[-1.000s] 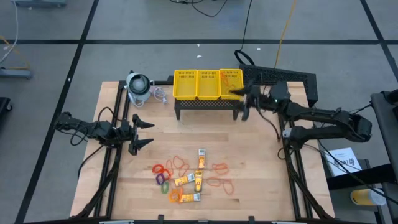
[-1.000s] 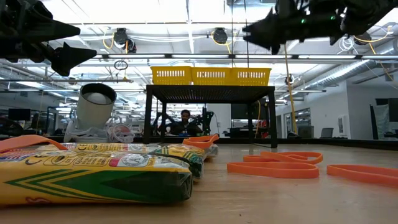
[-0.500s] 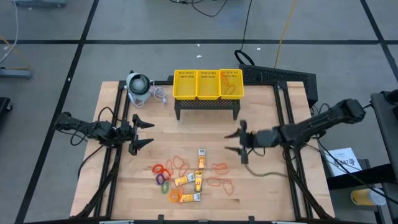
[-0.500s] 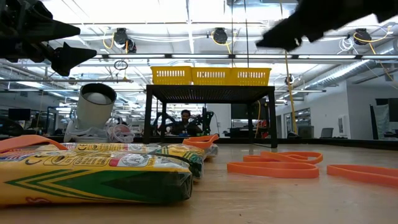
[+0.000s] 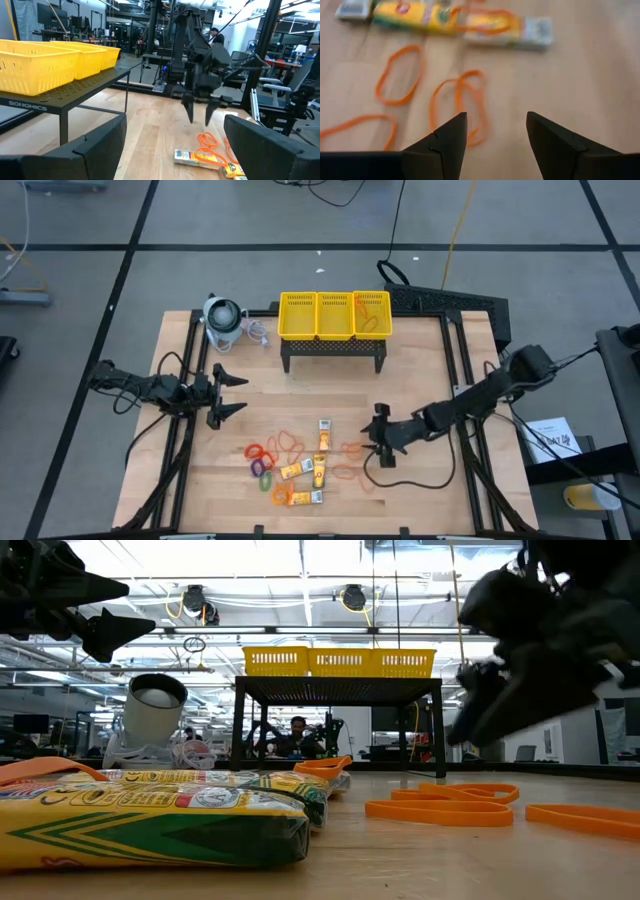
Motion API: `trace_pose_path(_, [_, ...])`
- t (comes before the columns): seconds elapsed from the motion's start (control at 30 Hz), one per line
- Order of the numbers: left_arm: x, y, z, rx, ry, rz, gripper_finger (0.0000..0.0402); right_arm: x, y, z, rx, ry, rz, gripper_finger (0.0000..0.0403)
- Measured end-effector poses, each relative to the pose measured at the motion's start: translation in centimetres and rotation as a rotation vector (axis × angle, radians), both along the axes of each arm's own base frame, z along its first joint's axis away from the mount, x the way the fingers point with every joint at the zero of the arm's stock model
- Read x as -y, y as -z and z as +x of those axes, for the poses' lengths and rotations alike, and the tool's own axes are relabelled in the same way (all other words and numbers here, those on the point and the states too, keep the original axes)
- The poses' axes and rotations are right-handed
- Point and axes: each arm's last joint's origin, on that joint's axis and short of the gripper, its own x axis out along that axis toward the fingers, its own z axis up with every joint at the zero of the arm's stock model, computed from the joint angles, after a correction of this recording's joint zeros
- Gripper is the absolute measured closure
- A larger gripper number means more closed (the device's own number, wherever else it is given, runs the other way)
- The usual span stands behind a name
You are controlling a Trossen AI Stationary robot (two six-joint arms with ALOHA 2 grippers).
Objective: Pick & Place Office Desk Supplies
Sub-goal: Put the orange rubber band into the right yellow bin on the shelf
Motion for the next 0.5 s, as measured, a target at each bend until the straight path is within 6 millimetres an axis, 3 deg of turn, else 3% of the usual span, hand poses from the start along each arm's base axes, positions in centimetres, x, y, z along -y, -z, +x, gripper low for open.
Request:
trace_pose_path(0.2, [0.0, 0.0, 0.0, 0.000, 0.000, 0.000, 0.0062, -0.5, 1.1, 0.7, -0.010, -0.068, 0.082, 0.0209])
trace_pose_path(0.5, [0.0, 0.0, 0.0, 0.000, 0.000, 0.000, 0.0062, 0.4, 2.9, 0.9, -0.105, -0.021, 0.049, 0.0209])
